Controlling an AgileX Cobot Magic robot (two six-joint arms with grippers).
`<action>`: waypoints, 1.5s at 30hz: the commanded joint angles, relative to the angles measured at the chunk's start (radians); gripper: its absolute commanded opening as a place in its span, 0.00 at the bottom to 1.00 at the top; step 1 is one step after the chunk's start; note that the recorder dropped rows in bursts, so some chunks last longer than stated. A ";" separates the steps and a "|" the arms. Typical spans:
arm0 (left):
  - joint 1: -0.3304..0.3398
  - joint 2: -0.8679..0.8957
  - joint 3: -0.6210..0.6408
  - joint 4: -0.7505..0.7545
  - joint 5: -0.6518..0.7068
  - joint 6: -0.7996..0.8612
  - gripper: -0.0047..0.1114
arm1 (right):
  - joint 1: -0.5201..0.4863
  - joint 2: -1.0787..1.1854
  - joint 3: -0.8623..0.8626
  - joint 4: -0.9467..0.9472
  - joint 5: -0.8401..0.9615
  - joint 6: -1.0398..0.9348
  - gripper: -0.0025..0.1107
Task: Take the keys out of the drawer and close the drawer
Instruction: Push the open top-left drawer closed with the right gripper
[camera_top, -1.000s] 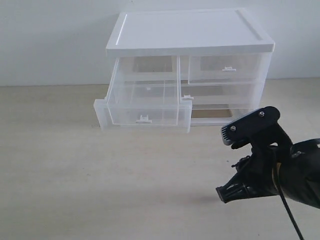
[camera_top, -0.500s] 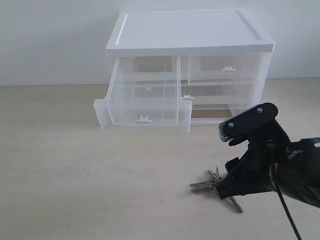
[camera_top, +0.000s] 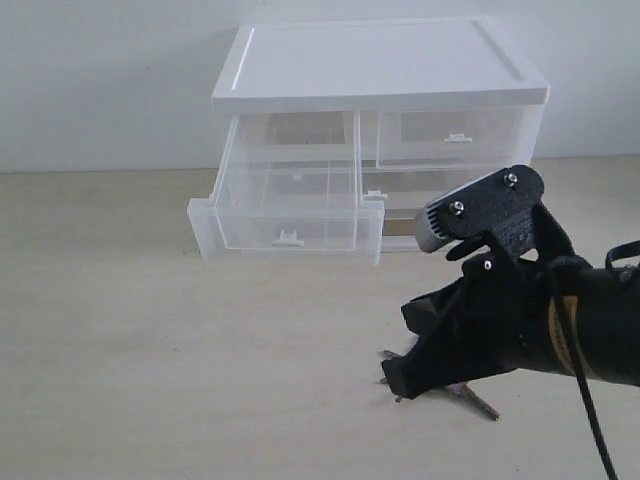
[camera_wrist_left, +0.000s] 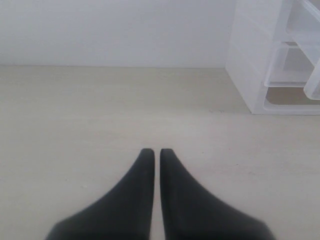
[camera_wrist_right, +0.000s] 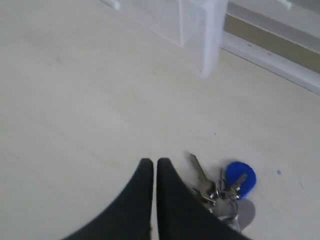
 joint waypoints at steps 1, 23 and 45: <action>0.001 -0.003 0.003 -0.007 -0.002 0.003 0.08 | 0.002 0.018 -0.064 -0.005 -0.049 -0.029 0.02; 0.001 -0.003 0.003 -0.007 -0.002 0.003 0.08 | 0.000 0.346 -0.413 -0.005 0.116 -0.104 0.02; 0.001 -0.003 0.003 -0.007 -0.002 0.003 0.08 | 0.000 0.466 -0.588 -0.005 0.148 -0.169 0.02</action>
